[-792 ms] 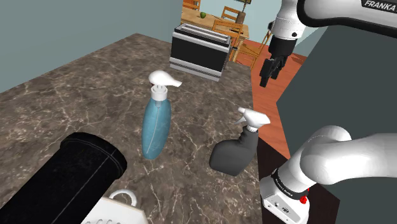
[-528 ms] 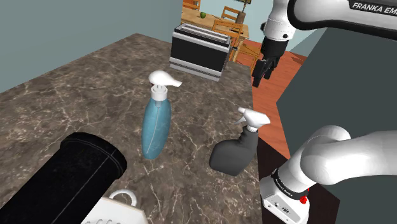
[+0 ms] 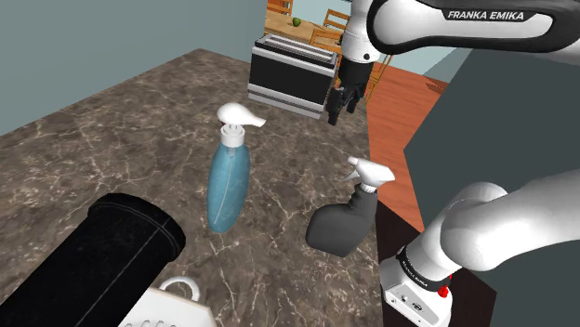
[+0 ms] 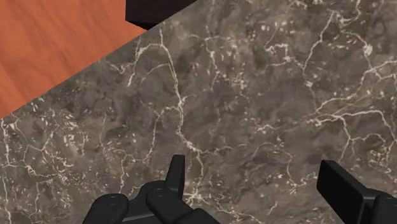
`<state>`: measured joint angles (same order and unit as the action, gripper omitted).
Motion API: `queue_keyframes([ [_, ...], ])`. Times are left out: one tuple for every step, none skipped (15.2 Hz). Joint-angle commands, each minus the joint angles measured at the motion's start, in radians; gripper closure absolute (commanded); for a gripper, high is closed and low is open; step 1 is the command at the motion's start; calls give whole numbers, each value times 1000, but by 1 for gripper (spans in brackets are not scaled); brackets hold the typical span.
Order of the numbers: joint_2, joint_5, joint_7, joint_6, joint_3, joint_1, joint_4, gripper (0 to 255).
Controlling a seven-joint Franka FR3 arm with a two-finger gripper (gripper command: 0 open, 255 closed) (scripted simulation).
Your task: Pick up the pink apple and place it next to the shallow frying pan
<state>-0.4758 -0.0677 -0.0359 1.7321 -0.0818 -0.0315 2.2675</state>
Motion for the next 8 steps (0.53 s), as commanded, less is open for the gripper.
queue_keyframes([
  [62,-1,-18,43,-19,-7,-35,0],
  [92,-3,-28,63,-28,-11,-52,0],
  [122,-6,-38,83,-37,-14,-71,0],
  [153,-10,-48,101,-47,-17,-90,0],
  [184,-15,-58,118,-55,-20,-111,0],
  [215,-20,-68,135,-64,-23,-132,0],
  [247,-26,-78,150,-73,-26,-155,0],
  [279,-34,-89,164,-81,-29,-179,0],
])
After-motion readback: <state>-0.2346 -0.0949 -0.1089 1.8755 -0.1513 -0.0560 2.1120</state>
